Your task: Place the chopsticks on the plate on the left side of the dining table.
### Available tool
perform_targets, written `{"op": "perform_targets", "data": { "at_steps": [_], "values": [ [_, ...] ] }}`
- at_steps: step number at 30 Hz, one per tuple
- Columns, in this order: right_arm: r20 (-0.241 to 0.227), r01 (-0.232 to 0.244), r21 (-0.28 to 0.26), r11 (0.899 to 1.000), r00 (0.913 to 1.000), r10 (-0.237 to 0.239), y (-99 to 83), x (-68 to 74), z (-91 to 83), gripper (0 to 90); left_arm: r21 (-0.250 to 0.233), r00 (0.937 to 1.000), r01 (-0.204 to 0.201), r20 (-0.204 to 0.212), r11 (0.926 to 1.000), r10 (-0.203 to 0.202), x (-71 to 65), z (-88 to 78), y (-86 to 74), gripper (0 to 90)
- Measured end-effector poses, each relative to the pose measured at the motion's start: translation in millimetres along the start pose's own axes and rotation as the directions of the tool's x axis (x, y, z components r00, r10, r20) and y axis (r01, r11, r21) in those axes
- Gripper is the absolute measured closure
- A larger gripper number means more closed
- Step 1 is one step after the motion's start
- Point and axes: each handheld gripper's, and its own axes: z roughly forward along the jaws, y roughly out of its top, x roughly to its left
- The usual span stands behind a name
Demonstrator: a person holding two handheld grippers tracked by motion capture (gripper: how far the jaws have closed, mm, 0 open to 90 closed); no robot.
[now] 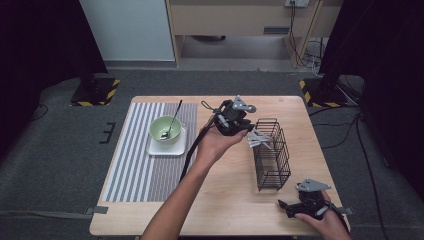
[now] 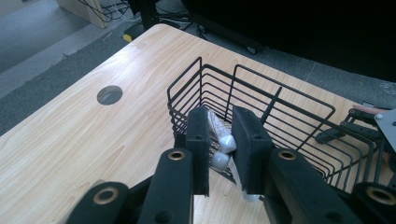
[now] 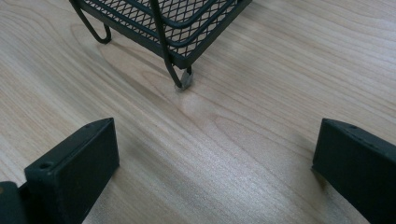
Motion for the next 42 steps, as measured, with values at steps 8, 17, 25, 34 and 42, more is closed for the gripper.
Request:
{"op": "perform_targets", "data": {
  "at_steps": [8,17,25,34,42],
  "values": [
    [0.000,-0.004,0.001,1.000,1.0000,0.004,0.1,0.2,-0.2,0.3,-0.003,0.9998,0.010,0.018,0.9999,-0.010,0.6,8.1,1.4,78.2],
    [0.000,-0.002,0.000,1.000,1.0000,0.002,0.0,0.1,-0.1,0.3,-0.001,0.9987,0.016,0.048,0.9999,-0.016,3.3,8.1,2.0,81.4],
    [0.000,-0.001,0.001,1.000,1.0000,0.001,0.0,0.1,-0.1,0.3,-0.006,0.9986,0.006,0.053,1.0000,-0.005,2.4,6.0,2.4,82.2],
    [0.000,-0.001,0.001,1.000,1.0000,0.001,0.0,0.1,0.0,0.3,-0.035,0.9980,0.016,0.062,0.9993,-0.014,5.9,-4.7,3.0,82.7],
    [0.000,0.000,0.001,1.000,1.0000,0.000,0.0,0.0,-0.1,0.3,-0.030,0.9971,0.006,0.076,0.9995,-0.004,4.5,-9.0,3.3,82.8]
  ]
}}
